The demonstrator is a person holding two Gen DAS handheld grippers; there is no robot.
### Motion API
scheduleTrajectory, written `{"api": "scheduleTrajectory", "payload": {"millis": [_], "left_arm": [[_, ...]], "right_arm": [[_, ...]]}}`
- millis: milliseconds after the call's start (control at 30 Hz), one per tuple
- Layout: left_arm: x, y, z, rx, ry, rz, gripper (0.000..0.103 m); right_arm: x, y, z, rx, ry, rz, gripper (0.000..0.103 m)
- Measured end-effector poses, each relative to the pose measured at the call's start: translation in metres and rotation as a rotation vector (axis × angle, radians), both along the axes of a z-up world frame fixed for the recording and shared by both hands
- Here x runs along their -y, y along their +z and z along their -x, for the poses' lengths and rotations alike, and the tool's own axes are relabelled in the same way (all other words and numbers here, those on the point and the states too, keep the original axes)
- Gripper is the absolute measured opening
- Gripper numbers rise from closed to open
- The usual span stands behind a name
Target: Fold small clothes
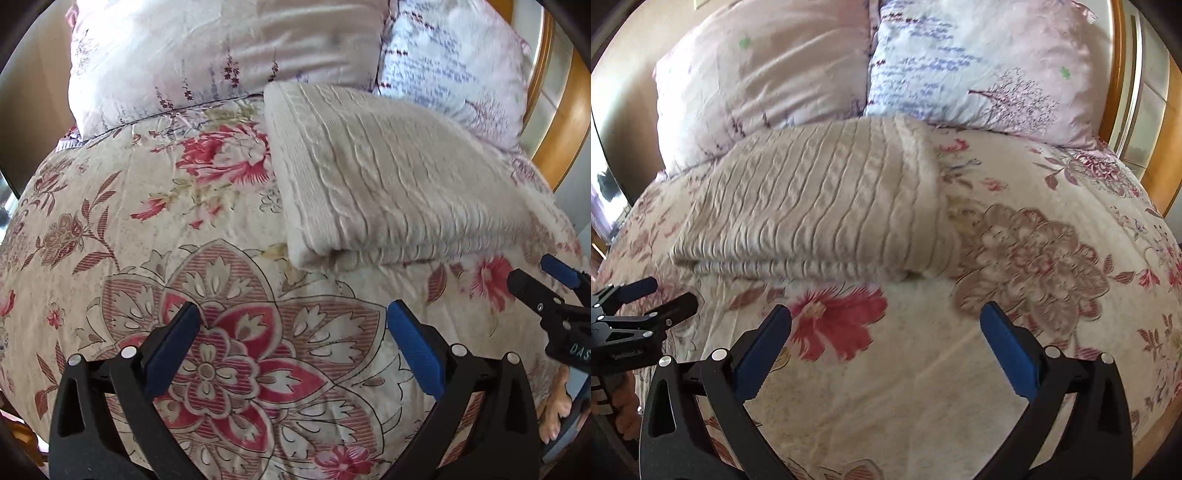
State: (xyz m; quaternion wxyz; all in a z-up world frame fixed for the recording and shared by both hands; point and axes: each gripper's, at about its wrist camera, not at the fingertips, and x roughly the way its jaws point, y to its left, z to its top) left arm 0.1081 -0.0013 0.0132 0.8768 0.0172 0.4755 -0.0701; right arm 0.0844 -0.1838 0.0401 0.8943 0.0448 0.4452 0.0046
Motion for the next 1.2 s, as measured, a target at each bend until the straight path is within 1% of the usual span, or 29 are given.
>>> {"api": "scheduleTrajectory", "payload": {"millis": [133, 267, 433, 500, 1200], "left_arm": [[0.007, -0.005, -0.002, -0.010, -0.004, -0.036, 0.101], [0.007, -0.006, -0.001, 0.006, -0.005, -0.036, 0.101], [0.007, -0.007, 0.003, 0.051, 0.001, -0.030, 0.101], [0.008, -0.006, 0.004, 0.054, 0.007, -0.028, 0.101], [0.008, -0.008, 0.004, 0.061, 0.018, -0.029, 0.101]], "right_arm": [[-0.006, -0.007, -0.001, -0.024, -0.014, 0.007, 0.102], [-0.006, -0.010, -0.002, -0.040, -0.027, 0.011, 0.102], [-0.011, -0.013, -0.006, -0.062, -0.020, 0.058, 0.102], [-0.012, -0.014, -0.006, -0.068, -0.016, 0.074, 0.102], [-0.012, -0.014, -0.007, -0.068, -0.011, 0.074, 0.102]]}}
